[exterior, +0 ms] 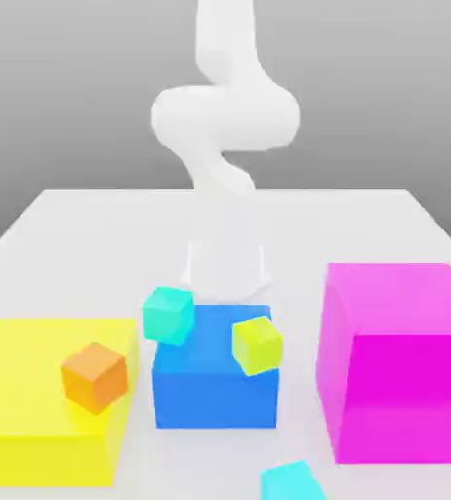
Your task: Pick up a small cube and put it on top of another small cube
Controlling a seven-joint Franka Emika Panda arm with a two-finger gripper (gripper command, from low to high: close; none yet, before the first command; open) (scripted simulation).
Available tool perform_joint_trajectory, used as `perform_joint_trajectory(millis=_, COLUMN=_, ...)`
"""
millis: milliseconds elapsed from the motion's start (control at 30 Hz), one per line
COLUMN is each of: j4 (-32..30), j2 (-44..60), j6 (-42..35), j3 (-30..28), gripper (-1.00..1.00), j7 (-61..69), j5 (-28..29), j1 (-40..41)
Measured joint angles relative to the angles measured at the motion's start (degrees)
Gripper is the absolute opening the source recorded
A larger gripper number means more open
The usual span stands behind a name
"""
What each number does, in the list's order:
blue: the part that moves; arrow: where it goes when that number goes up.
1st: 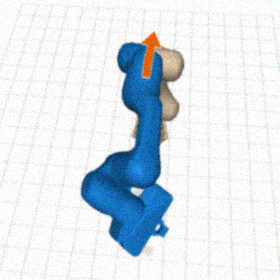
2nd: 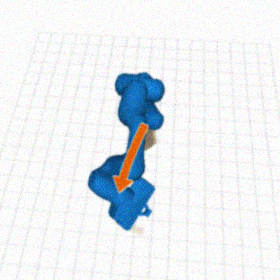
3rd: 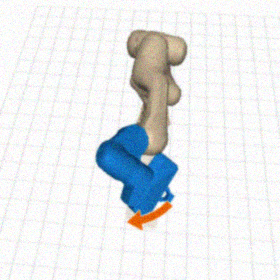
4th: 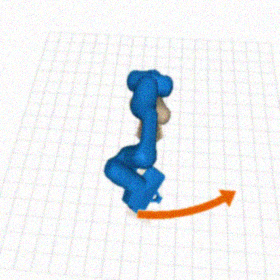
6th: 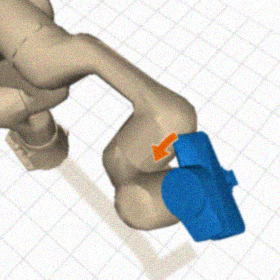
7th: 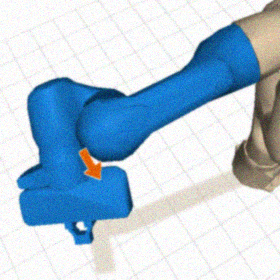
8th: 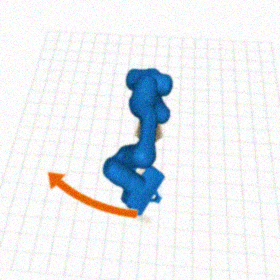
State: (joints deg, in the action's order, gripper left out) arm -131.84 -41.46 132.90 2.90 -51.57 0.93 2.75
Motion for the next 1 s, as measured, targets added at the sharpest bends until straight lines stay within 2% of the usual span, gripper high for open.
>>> perform_joint_trajectory(millis=300, j4=-0.22, j2=15.84, j6=4.12, j3=10.08, gripper=0.0, j7=-22.17, j5=5.15, j1=8.78)
perform_joint_trajectory(millis=533, j4=-0.34, j2=28.24, j6=7.1, j3=15.27, gripper=0.0, j7=-40.51, j5=11.06, j1=12.62)
perform_joint_trajectory(millis=800, j4=-0.49, j2=42.29, j6=10.56, j3=16.92, gripper=0.0, j7=-60.64, j5=16.68, j1=13.03)
perform_joint_trajectory(millis=1000, j4=-0.84, j2=51.83, j6=13.88, j3=16.18, gripper=0.0, j7=-73.06, j5=17.04, j1=11.22)
